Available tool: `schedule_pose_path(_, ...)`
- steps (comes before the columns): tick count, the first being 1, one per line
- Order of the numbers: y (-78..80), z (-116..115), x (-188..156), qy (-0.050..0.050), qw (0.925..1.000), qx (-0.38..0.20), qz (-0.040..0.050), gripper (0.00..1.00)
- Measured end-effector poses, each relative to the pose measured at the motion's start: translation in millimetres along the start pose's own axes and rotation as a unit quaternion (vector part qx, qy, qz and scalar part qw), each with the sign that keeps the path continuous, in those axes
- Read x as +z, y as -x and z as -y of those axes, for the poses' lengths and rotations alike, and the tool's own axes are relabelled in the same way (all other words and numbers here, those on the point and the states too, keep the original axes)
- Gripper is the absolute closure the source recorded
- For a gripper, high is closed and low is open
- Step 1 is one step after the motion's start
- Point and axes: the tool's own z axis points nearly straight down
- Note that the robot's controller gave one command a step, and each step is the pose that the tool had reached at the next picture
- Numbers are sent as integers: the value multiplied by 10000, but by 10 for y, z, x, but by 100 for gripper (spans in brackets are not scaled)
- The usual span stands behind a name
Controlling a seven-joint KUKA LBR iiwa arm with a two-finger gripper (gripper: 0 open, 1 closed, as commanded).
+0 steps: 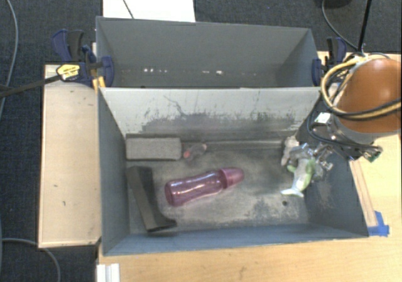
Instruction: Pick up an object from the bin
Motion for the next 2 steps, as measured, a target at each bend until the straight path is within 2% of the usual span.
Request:
schedule_pose_path(1, -66, -150, -194, 99, 9999, 41, -52, 100)
schedule_pose_path(2, -66, -150, -193, 100, 9999, 45, -53, 100)
